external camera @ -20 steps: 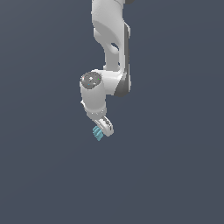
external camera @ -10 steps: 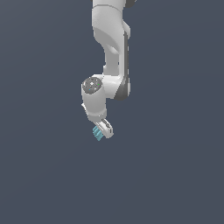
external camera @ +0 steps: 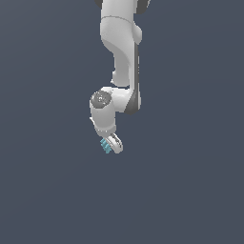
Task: Pick up the object and move it to a goal position.
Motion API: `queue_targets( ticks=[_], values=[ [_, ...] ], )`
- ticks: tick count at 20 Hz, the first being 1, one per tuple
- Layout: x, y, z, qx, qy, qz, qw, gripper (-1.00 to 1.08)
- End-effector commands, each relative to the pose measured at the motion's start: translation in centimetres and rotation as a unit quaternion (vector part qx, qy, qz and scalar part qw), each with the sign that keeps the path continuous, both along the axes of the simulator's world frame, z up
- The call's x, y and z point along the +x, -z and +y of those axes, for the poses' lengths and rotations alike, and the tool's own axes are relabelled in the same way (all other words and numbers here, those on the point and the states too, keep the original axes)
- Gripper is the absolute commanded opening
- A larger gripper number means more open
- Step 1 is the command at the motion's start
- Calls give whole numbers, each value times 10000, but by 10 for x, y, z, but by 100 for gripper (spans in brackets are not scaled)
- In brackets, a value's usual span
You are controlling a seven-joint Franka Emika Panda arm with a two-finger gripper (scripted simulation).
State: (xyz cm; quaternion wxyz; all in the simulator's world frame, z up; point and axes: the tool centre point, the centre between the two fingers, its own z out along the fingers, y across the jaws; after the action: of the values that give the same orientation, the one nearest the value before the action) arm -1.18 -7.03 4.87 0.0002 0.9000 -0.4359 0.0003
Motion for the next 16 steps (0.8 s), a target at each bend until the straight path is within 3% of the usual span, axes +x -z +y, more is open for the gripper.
queue_targets(
  ticks=[1, 16],
  values=[
    [0, 1, 2, 4, -11, 2, 10000, -100],
    [-3, -11, 4, 2, -6, -4, 10000, -100]
  ],
)
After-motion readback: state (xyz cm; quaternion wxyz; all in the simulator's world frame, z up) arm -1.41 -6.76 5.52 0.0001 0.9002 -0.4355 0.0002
